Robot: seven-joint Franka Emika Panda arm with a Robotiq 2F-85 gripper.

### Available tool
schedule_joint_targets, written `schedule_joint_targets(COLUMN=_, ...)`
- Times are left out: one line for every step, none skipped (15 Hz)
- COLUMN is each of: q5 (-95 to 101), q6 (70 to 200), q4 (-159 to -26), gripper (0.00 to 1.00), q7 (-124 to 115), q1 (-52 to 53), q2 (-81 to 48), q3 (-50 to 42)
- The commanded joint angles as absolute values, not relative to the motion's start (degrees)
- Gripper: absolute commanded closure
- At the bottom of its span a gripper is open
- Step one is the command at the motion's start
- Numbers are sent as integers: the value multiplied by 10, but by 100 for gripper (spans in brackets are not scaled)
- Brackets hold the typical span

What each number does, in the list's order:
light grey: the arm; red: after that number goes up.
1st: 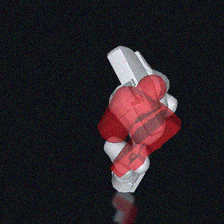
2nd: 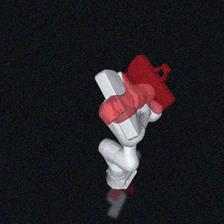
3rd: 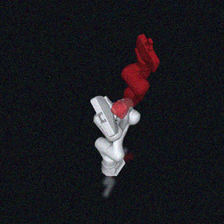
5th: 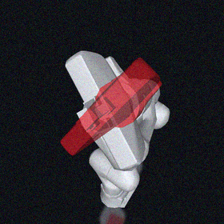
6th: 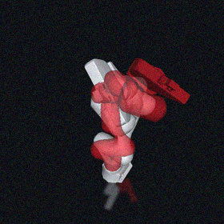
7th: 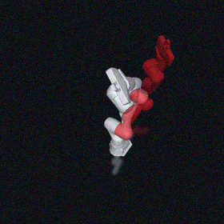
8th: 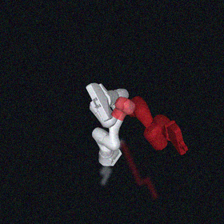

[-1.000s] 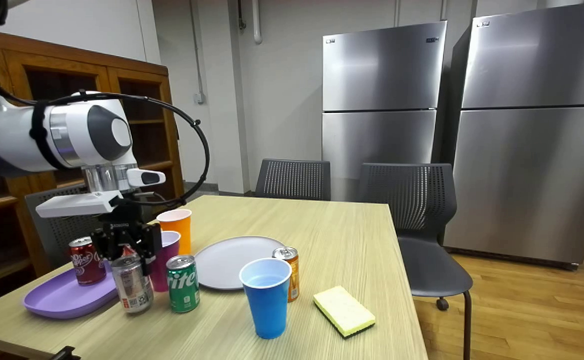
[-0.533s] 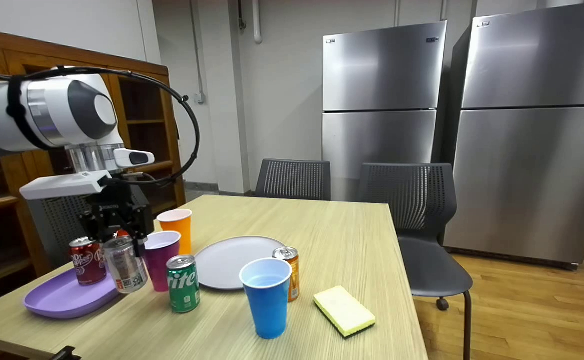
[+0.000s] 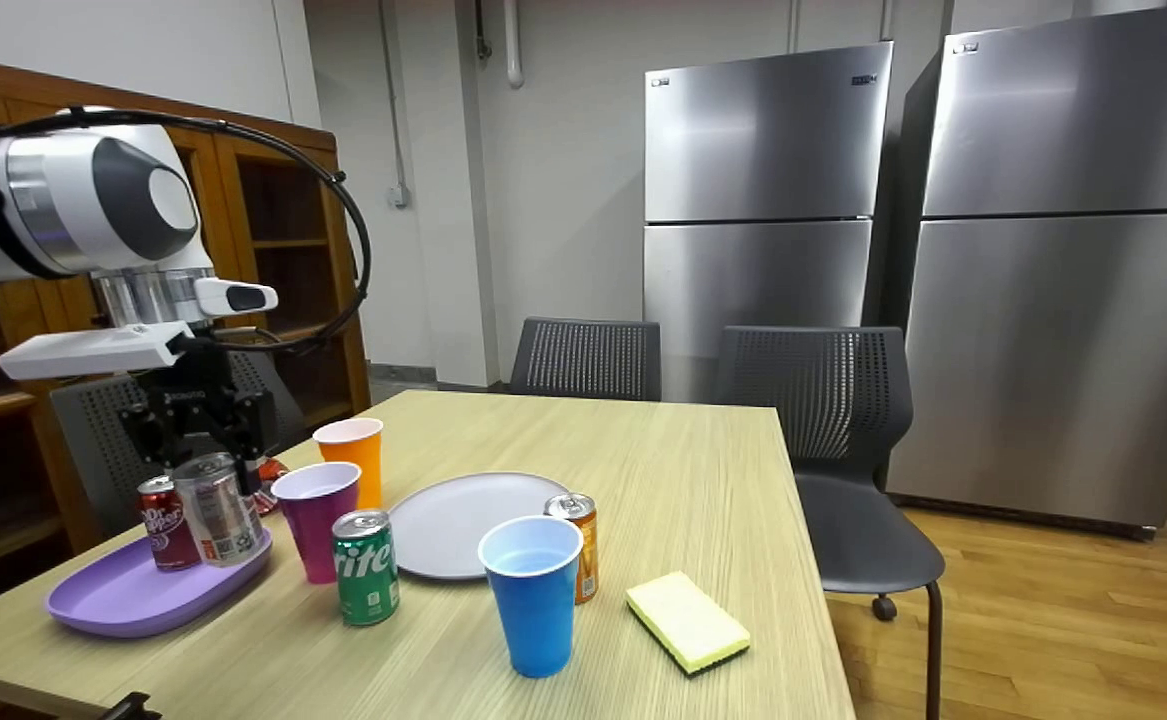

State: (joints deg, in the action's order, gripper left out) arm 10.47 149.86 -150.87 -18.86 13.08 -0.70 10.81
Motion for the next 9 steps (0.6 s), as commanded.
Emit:
schedule_joint_targets(q5=84, q6=1474, q4=-1492, gripper=61, q7=-167, q1=136, q2=2, q3=122)
schedule_joint_targets(q5=82, q6=1473, q4=-1488, gripper=61, q7=-166, q1=136, q2=0, q3=124)
schedule_joint_targets(q5=83, q6=1473, q4=-1483, gripper=61, q7=-167, q1=138, q2=-3, q3=126)
schedule_joint_targets(q5=80, q6=1472, q4=-1478, gripper=61, q7=-166, q1=139, q2=-6, q3=127)
schedule_joint_targets(q5=80, q6=1471, q4=-1472, gripper=61, q7=-165, q1=140, q2=-9, q3=129)
schedule_joint_targets(q5=82, q6=1470, q4=-1466, gripper=61, q7=-168, q1=141, q2=-15, q3=130)
schedule_joint_targets(q5=82, q6=1468, q4=-1459, gripper=61, q7=-168, q1=141, q2=-20, q3=131)
schedule_joint_targets(q5=83, q6=1467, q4=-1453, gripper=61, q7=-169, q1=142, q2=-26, q3=132)
schedule_joint_targets(q5=85, q6=1464, q4=-1446, gripper=61, q7=-171, q1=143, q2=-33, q3=134)
